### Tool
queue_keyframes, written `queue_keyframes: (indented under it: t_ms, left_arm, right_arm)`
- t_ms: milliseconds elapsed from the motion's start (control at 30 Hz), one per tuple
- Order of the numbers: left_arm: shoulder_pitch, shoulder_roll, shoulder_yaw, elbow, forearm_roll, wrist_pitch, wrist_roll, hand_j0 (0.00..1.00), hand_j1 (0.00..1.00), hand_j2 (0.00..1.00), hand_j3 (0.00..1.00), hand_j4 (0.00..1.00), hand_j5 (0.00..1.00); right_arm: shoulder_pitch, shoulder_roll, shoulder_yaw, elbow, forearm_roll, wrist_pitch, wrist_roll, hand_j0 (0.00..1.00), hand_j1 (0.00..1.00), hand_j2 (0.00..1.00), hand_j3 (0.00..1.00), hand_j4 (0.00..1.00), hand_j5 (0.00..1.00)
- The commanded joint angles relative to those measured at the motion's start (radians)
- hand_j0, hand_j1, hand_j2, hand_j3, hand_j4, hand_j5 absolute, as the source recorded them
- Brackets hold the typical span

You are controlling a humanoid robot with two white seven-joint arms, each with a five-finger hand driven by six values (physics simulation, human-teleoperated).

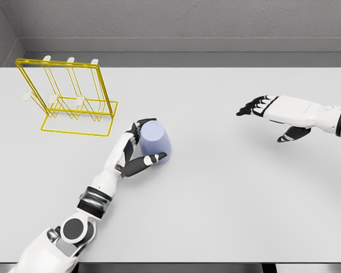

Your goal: Place the cup on the cup holder with both arms

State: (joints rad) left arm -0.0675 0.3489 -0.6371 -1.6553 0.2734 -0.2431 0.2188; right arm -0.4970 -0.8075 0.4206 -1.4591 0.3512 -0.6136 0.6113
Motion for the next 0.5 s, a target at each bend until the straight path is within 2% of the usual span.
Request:
queue_keyframes:
  t_ms: [0, 133, 233, 333, 467]
  left_arm:
    - [0.000, -0.001, 0.000, -0.008, -0.002, -0.001, 0.002, 0.63, 0.63, 0.63, 0.63, 0.63, 0.63]
    - [0.000, 0.004, 0.000, -0.021, -0.002, 0.001, 0.002, 0.63, 0.63, 0.63, 0.63, 0.63, 0.63]
    - [0.009, 0.005, 0.030, -0.038, 0.000, -0.001, 0.002, 0.63, 0.63, 0.63, 0.63, 0.63, 0.63]
    - [0.014, 0.005, 0.031, -0.060, 0.000, -0.002, 0.002, 0.63, 0.63, 0.63, 0.63, 0.63, 0.63]
    - [0.018, 0.010, 0.045, -0.083, 0.001, -0.002, 0.002, 0.63, 0.63, 0.63, 0.63, 0.63, 0.63]
  right_arm:
    - [0.000, -0.001, 0.000, 0.000, -0.006, 0.003, 0.000, 1.00, 1.00, 1.00, 1.00, 1.00, 1.00]
    - [-0.003, -0.001, 0.000, 0.013, -0.006, 0.003, 0.000, 1.00, 1.00, 1.00, 1.00, 1.00, 1.00]
    - [-0.003, 0.001, 0.000, 0.013, -0.006, 0.003, 0.000, 1.00, 1.00, 1.00, 1.00, 1.00, 1.00]
    - [-0.002, 0.027, 0.000, 0.013, -0.005, 0.003, 0.000, 1.00, 1.00, 1.00, 1.00, 1.00, 1.00]
    - [-0.002, 0.030, 0.001, 0.013, -0.003, 0.003, 0.000, 1.00, 1.00, 1.00, 1.00, 1.00, 1.00]
